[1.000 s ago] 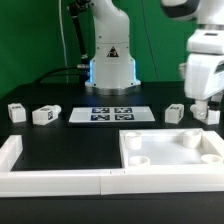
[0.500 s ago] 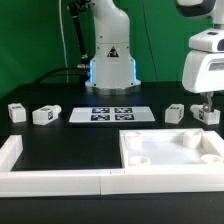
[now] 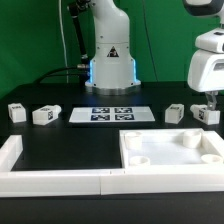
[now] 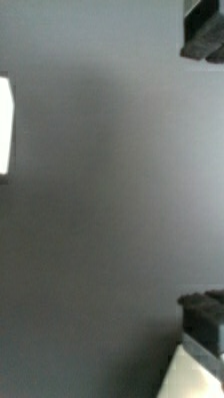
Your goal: Assemble square table
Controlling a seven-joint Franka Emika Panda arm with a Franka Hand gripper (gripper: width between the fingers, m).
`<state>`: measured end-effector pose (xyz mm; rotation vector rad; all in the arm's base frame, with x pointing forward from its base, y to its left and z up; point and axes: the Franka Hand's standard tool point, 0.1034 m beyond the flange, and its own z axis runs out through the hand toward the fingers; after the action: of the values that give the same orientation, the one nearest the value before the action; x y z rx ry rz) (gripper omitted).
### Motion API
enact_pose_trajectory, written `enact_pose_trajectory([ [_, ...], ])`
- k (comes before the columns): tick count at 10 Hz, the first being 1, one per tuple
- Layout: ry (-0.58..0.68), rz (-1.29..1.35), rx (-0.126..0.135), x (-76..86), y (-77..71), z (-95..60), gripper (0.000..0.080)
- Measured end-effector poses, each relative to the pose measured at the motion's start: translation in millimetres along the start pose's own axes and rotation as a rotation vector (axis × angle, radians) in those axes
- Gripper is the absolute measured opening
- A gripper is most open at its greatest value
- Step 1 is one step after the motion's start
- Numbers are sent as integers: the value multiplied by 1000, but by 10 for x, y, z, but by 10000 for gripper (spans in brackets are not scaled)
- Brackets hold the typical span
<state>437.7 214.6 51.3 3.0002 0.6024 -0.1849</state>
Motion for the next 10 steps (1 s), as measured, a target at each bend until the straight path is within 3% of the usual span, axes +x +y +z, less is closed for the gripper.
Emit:
enact_pose_trajectory([
  [2, -229, -37, -22, -265, -41, 84, 649],
  [3, -296, -42, -29, -330, 5, 73, 649],
  [7, -563, -22, -65, -369, 66, 79, 649],
  [8, -674, 40, -34, -416, -32, 45, 649],
  [9, -733, 67, 12, -279, -98, 70, 649],
  [10, -718, 72, 18, -173, -90, 85, 649],
])
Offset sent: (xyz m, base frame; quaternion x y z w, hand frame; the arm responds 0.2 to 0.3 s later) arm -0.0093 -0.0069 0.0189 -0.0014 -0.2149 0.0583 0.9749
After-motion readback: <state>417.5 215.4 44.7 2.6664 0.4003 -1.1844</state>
